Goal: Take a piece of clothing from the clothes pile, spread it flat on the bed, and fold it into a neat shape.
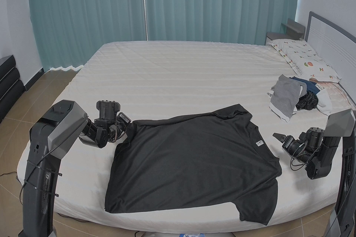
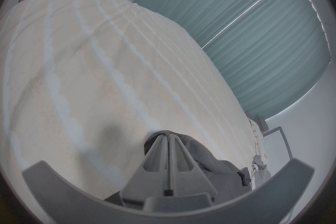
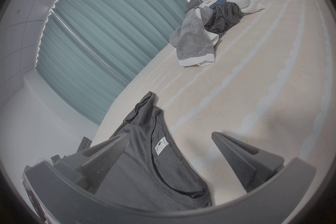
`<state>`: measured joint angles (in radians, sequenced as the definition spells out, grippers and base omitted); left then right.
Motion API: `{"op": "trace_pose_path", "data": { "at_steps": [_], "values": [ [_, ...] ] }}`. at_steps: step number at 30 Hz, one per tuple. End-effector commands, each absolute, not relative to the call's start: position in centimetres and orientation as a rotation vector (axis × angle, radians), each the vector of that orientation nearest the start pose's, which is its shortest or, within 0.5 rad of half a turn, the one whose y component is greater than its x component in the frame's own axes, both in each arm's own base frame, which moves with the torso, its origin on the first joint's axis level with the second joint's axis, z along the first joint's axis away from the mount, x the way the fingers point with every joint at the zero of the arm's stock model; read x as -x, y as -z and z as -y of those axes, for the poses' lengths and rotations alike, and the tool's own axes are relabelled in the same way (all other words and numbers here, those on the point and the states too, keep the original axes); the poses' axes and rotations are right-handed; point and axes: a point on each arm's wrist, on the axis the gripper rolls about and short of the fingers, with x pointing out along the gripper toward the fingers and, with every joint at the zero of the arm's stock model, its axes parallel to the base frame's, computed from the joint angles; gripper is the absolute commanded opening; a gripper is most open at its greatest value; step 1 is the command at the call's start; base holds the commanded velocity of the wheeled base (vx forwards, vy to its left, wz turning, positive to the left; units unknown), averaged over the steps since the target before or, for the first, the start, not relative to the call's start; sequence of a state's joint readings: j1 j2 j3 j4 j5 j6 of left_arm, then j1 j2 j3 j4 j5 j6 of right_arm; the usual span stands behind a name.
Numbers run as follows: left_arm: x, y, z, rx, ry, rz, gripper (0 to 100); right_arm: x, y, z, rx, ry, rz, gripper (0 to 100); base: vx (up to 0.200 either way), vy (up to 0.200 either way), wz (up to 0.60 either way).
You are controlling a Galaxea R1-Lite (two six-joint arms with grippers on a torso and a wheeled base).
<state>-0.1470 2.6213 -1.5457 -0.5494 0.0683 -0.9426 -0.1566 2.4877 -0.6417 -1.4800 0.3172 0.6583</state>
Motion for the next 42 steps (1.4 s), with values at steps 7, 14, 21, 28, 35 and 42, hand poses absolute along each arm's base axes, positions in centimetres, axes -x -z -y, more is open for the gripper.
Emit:
{"op": "trace_pose_path", "data": {
  "at_steps": [7,14,21,28,35,42],
  "values": [
    [-52.0,1.4,5.6,0.884,-0.181,-0.336,0,-35.5,4.2,4.8,-0.735,-0.039,-0.396,100,0.000,0.000,0.00],
    [-53.3,1.7,4.7,0.893,-0.188,-0.285,0,-35.5,4.2,4.8,-0.735,-0.039,-0.396,100,0.000,0.000,0.00],
    [-53.9,2.3,4.5,0.892,-0.188,-0.271,0,-35.5,4.3,4.8,-0.735,-0.038,-0.397,100,0.000,0.000,0.00],
    [-54.0,2.8,4.3,0.869,-0.203,-0.295,0,-35.5,4.3,4.8,-0.735,-0.038,-0.397,100,0.000,0.000,0.00],
    [-54.2,3.0,4.2,0.863,-0.220,-0.323,0,-35.5,4.3,4.8,-0.735,-0.038,-0.397,100,0.000,0.000,0.00],
    [-54.4,3.3,4.2,0.850,-0.263,-0.350,0,-35.5,4.3,4.8,-0.735,-0.038,-0.397,100,0.000,0.000,0.00]
  ]
}}
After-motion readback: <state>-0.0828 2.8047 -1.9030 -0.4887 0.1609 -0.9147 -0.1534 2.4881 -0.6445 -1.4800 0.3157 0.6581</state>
